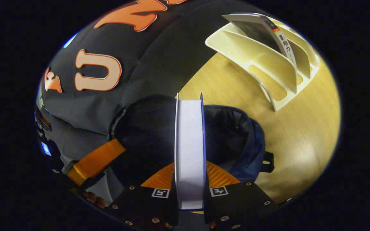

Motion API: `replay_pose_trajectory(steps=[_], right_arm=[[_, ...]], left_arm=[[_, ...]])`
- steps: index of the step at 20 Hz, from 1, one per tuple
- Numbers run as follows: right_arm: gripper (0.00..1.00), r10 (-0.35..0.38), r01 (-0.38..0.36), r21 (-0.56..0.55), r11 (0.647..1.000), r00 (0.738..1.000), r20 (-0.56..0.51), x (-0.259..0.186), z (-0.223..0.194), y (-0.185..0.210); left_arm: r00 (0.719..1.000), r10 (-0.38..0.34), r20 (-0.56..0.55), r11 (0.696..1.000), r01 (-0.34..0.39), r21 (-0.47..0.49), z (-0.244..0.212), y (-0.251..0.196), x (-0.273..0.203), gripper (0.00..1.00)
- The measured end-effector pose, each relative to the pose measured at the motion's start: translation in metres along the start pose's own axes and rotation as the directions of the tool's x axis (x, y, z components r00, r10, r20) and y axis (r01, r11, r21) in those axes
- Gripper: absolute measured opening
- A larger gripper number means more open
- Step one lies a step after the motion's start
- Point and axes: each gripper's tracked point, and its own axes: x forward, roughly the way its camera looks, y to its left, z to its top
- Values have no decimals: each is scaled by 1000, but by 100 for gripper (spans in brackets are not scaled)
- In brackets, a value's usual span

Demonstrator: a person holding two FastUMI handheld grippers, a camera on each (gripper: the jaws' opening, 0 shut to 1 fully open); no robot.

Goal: Open the schoolbag, grab two books from the bookshelf and put them into the schoolbag.

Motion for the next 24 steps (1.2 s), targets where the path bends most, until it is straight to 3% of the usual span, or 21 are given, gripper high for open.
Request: replay_pose_trajectory(steps=[1,5,7,8,9,10,11,12,13,14,15,16,17,18,19,20,21,22,23,24], right_arm=[[31,-9,9,-4,1000,1000,0,7,-2,0],[31,-28,28,10,1000,999,19,37,-2,-3],[32,-1,0,47,999,1000,10,48,-4,-2],[43,9,-9,49,999,1000,4,53,-6,-1],[32,17,-18,50,999,1000,8,57,-8,0],[43,24,-24,47,999,1000,7,59,-10,1],[32,30,-30,46,998,1000,3,63,-13,1],[32,34,-34,56,998,999,-7,66,-15,1],[33,39,-39,68,997,999,-11,70,-16,1],[44,43,-41,80,996,999,-27,73,-18,2],[34,49,-46,80,996,998,-42,75,-20,3],[35,50,-45,89,995,997,-59,78,-22,3],[26,46,-38,94,995,995,-83,77,-27,4],[38,24,-13,88,996,992,-121,78,-32,2],[43,-5,17,68,998,987,-163,71,-37,-1],[46,-17,29,54,998,979,-203,66,-41,-3],[40,-26,37,46,998,974,-226,63,-42,-4],[48,-30,40,41,998,974,-226,58,-40,-5],[75,-39,47,29,998,973,-227,52,-36,-5],[79,-42,48,20,999,972,-231,45,-32,-7]], left_arm=[[1000,-13,-3,1000,13,13,-1,-2,-1,2],[999,-31,-26,998,33,58,-13,-11,1,2],[998,-41,-37,996,44,80,-17,-18,2,2],[998,-42,-41,995,46,90,-19,-20,3,2],[998,-45,-45,994,49,99,-21,-22,5,2],[998,-48,-50,995,53,89,-23,-25,6,2],[995,-74,-65,995,78,55,-27,-32,8,1],[995,-66,-73,997,69,41,-31,-30,6,1],[995,-60,-74,997,63,42,-32,-29,8,1],[996,-57,-73,997,60,42,-36,-30,14,1],[996,-48,-73,997,52,49,-36,-28,13,1],[997,-41,-71,998,44,47,-35,-27,13,1],[997,-39,-69,998,42,41,-33,-26,13,1],[997,-34,-65,999,36,29,-31,-24,12,1],[997,-36,-65,999,37,20,-31,-21,11,1],[998,-38,-59,999,38,0,-30,-20,9,1],[998,-32,-51,999,32,-1,-26,-16,8,1],[999,-21,-45,1000,22,2,-26,-13,6,1],[999,-20,-42,1000,20,4,-24,-12,7,1],[999,-18,-42,1000,18,2,-24,-12,7,1]])
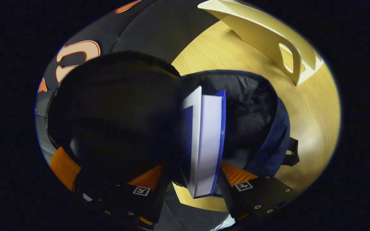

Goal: Open the schoolbag, grab two books from the bookshelf and put them into the schoolbag.

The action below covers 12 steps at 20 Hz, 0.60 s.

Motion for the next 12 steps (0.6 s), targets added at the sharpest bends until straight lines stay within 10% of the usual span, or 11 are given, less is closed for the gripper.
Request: replay_pose_trajectory(steps=[3,12], right_arm=[[95,-27,27,-24,999,999,29,-18,14,-6],[97,-122,158,-181,971,973,194,-88,67,-30]], left_arm=[[1000,0,-2,1000,0,8,-2,-2,2,1],[1000,2,-6,1000,-2,25,-7,-9,9,1]])
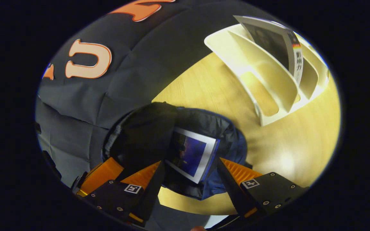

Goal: Open the schoolbag, grab two books from the bookshelf and put them into the schoolbag.

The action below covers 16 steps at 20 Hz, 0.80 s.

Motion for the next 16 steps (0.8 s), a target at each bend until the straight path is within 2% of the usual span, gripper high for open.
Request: replay_pose_trajectory(steps=[3,6,9,11,16], right_arm=[[96,-123,131,-109,985,989,79,-37,32,-31],[97,-188,211,-165,963,971,146,-64,61,-43],[97,-261,305,-227,925,944,204,-95,88,-62],[97,-302,359,-245,901,923,239,-111,108,-75],[97,-379,437,-273,857,893,241,-133,150,-99]], left_arm=[[1000,-1,-1,1000,1,5,-3,-4,4,1],[1000,-8,-4,1000,8,-1,-5,-9,9,1],[1000,-9,-4,1000,8,-8,-8,-10,10,1],[1000,-11,-2,1000,11,-17,-9,-11,13,1],[1000,-23,4,999,23,-45,-15,-10,15,1]])
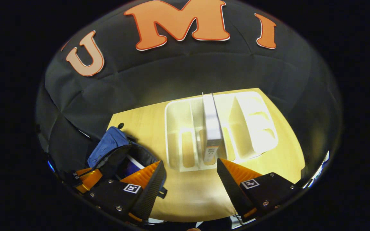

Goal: Open the schoolbag, grab two books from the bookshelf and put them into the schoolbag.

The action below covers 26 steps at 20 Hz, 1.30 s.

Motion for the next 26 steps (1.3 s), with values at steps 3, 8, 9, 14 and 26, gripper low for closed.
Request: replay_pose_trajectory(steps=[3,8,9,14,26], right_arm=[[97,-43,43,-12,999,999,-32,11,23,-26],[97,-14,13,-10,1000,991,-134,52,49,-31],[97,-48,46,-19,999,984,-169,67,49,-37],[70,-40,35,-21,999,953,-300,106,50,-29],[40,-78,49,-80,996,912,-403,120,54,-30]], left_arm=[[1000,-15,-3,1000,15,-25,-5,0,3,1],[999,-32,-10,998,31,-46,-12,-1,5,1],[999,-36,-13,998,35,-52,-13,-1,6,0],[998,-48,-27,997,46,-62,-18,-2,7,1],[997,-58,-55,995,53,-81,-23,-4,14,1]])
